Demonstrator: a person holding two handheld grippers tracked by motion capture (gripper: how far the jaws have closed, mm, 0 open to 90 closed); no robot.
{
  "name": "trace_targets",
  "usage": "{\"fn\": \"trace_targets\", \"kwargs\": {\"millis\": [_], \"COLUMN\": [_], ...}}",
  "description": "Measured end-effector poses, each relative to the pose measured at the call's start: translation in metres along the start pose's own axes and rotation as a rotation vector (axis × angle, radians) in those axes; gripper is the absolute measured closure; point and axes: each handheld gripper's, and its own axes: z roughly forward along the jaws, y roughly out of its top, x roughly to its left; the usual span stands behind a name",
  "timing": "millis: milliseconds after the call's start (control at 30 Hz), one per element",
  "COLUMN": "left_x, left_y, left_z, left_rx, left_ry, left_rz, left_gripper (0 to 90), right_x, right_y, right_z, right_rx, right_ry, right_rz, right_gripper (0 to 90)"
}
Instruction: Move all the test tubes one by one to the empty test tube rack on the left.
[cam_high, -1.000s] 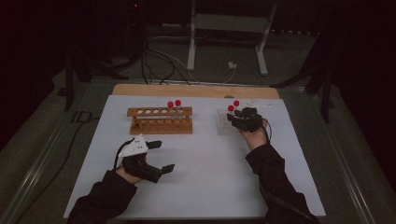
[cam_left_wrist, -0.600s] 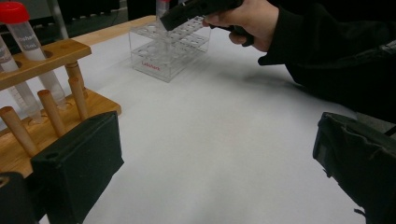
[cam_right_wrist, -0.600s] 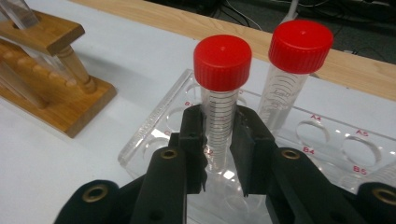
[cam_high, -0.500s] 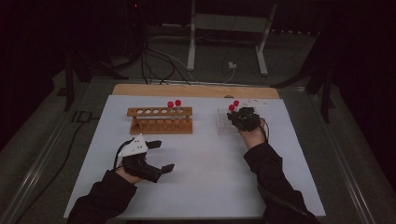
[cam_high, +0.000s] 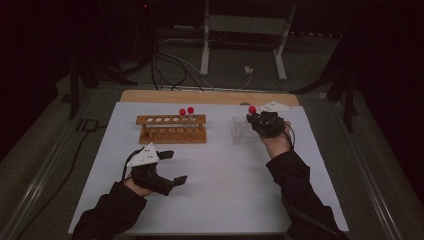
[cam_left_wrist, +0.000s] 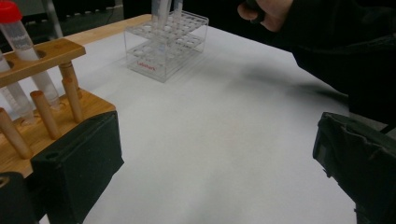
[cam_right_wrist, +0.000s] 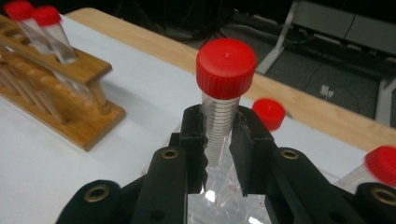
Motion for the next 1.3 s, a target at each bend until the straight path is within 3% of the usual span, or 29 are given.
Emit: {"fn": "trace_targets", "kwargs": {"millis": [167,433,1000,1300], "left_x": [-0.002,-0.005,-0.014,-0.016], "left_y": [0.004,0.013,0.037,0.052], "left_z": [-0.001,-0.001,0.017,0.033], "left_rx": [-0.026,-0.031,-0.008,-0.017], "left_ry": [-0.006,-0.015,-0.049,-0.066], "left_rz": [0.010,0.032,0.082,0.116], "left_gripper": [2.5,2.5,2.5,7.9], "right_x": [0.004,0.024,0.084,0.106], "right_y": [0.011,0.014,-0.020,-0.030], "right_z": [-0.016,-0.035,-0.041,-0.043], "right_rx": [-0.032,-0.039,0.030,0.054], "right_ry": [0.017,0.102,0.309,0.387], "right_rz": [-0.019,-0.057,-0.131,-0.150], "right_gripper": [75.4,75.4,75.3,75.3]}}
